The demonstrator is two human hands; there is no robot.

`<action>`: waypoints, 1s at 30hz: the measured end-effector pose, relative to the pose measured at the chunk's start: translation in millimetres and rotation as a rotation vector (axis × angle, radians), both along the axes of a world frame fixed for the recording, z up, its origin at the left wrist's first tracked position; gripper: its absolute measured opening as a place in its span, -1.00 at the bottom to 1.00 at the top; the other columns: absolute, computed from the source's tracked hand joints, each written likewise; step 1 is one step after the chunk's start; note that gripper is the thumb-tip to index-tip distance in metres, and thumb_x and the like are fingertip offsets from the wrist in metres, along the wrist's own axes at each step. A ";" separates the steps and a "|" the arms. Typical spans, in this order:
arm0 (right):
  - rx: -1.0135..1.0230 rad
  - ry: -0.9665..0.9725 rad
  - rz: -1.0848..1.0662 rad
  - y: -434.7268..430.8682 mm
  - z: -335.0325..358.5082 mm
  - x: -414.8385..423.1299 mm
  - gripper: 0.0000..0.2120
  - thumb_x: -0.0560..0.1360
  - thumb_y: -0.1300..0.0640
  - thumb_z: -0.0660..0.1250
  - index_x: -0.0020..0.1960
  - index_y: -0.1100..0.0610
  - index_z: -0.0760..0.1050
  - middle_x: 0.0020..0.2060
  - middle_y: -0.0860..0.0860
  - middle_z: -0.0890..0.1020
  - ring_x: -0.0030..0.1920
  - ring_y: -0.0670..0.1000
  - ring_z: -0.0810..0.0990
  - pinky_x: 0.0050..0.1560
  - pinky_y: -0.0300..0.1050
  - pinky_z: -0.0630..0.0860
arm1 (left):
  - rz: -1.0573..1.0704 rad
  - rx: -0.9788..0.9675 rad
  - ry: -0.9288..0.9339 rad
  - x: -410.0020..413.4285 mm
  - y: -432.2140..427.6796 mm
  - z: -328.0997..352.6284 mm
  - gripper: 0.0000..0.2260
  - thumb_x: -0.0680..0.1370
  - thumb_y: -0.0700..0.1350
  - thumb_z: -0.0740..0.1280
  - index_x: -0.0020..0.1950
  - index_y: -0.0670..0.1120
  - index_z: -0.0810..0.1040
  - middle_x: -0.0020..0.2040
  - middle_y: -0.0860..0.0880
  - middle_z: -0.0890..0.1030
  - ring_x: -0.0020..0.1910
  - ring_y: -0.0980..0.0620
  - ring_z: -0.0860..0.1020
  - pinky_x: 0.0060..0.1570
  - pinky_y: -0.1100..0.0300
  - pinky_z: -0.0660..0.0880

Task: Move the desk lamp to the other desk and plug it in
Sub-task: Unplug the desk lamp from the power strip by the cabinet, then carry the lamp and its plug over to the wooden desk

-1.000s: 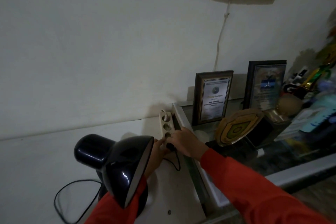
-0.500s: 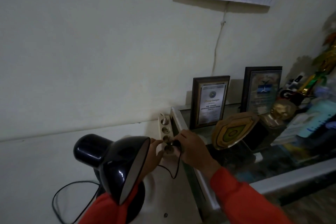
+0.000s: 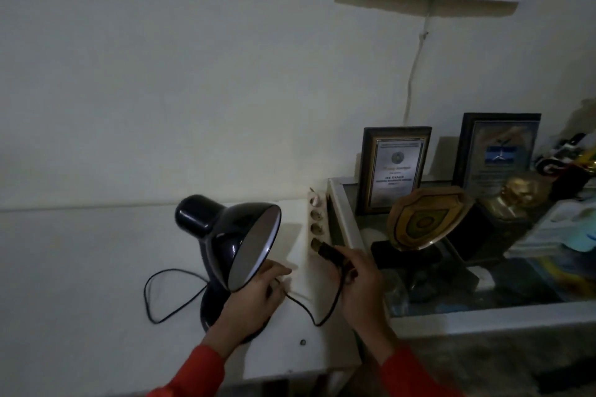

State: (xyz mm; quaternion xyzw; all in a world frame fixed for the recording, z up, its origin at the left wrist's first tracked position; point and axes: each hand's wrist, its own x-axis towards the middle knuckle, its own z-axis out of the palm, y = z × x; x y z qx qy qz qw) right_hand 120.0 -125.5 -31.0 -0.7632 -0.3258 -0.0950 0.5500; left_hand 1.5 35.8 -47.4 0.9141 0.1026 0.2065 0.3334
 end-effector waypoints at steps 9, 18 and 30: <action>0.103 0.170 0.083 3.0 11.3 -18.9 -0.70 0.41 0.39 0.42 0.05 0.10 0.57 -0.13 -0.01 0.61 -0.09 -0.20 0.60 -0.10 -0.52 0.47 | 0.257 -0.041 -0.133 -57.7 4.8 -10.8 -0.76 0.45 -0.39 0.31 -0.06 -0.09 0.66 -0.04 0.01 0.61 -0.02 0.26 0.52 0.02 0.58 0.37; 0.248 0.328 0.067 20.8 20.9 -27.7 -0.78 0.42 0.43 0.39 0.02 0.21 0.58 -0.15 0.03 0.63 -0.18 -0.32 0.61 -0.22 -0.51 0.49 | 0.480 -0.215 -0.423 -75.5 44.7 14.8 -0.91 0.37 -0.23 0.25 -0.19 -0.06 0.47 -0.20 0.00 0.54 -0.21 0.09 0.52 -0.24 0.21 0.46; 0.021 0.204 -0.055 16.5 -6.3 -57.0 -0.71 0.44 0.32 0.42 0.04 0.00 0.54 -0.11 -0.19 0.59 -0.08 -0.32 0.58 -0.19 -0.46 0.53 | 0.308 -0.395 0.072 -68.6 72.4 -50.8 -0.56 0.46 -0.20 0.42 0.31 -0.13 0.41 0.15 -0.09 0.55 0.15 -0.04 0.50 0.23 -0.02 0.45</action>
